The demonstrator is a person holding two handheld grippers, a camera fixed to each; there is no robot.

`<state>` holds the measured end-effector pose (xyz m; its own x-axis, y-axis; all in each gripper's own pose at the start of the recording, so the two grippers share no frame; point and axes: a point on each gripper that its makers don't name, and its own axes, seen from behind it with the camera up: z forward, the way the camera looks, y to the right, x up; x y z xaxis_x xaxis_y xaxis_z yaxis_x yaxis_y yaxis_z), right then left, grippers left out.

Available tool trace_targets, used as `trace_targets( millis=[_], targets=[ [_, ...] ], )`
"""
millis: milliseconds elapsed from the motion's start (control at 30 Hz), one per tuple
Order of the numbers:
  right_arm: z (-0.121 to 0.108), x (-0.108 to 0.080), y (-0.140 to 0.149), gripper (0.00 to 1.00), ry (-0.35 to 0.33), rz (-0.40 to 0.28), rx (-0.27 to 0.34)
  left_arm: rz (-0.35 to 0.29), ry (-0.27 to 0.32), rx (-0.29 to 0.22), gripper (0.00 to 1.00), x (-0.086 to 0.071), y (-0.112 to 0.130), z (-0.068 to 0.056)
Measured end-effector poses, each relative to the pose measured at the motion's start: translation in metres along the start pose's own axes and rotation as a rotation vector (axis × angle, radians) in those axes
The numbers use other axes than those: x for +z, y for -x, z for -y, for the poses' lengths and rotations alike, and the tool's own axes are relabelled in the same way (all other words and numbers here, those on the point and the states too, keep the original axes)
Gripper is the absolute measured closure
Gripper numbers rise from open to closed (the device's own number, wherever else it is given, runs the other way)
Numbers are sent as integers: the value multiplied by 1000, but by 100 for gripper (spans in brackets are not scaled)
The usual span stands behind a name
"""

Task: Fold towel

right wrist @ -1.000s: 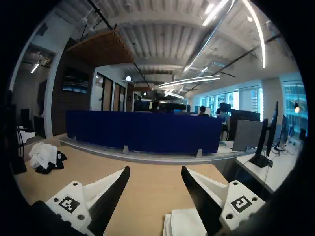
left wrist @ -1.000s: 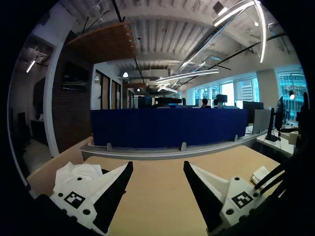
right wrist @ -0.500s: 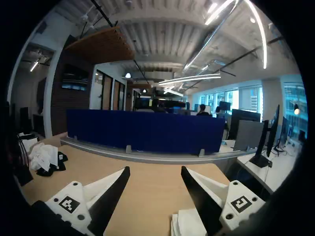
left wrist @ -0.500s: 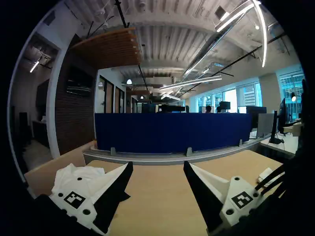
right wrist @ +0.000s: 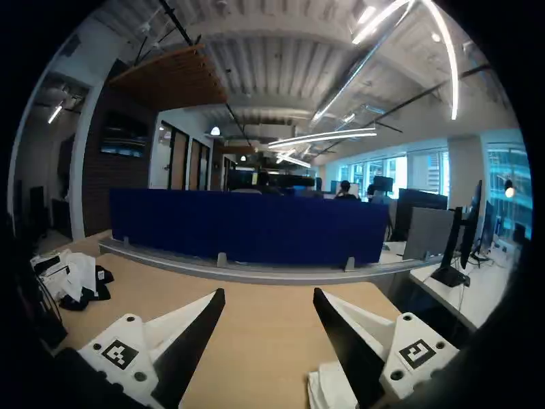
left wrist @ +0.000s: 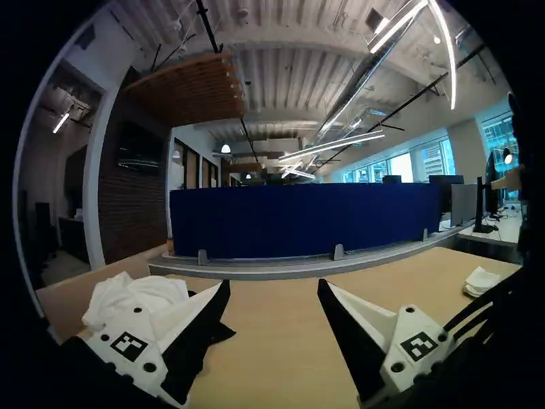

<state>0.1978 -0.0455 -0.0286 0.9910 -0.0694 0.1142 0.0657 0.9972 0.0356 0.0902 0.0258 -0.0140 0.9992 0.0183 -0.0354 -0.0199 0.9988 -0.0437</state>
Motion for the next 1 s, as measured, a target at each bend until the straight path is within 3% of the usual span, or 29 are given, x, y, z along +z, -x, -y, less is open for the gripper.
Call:
trace_targets(
  millis=[500,1000],
  targets=[
    [17,17,30,0,-15,-10,-32,18,-20,6,5,1,87,3],
    [24,21,32,0,-30,-17,-45,26,-28,10,5,3,105,-2]
  ],
)
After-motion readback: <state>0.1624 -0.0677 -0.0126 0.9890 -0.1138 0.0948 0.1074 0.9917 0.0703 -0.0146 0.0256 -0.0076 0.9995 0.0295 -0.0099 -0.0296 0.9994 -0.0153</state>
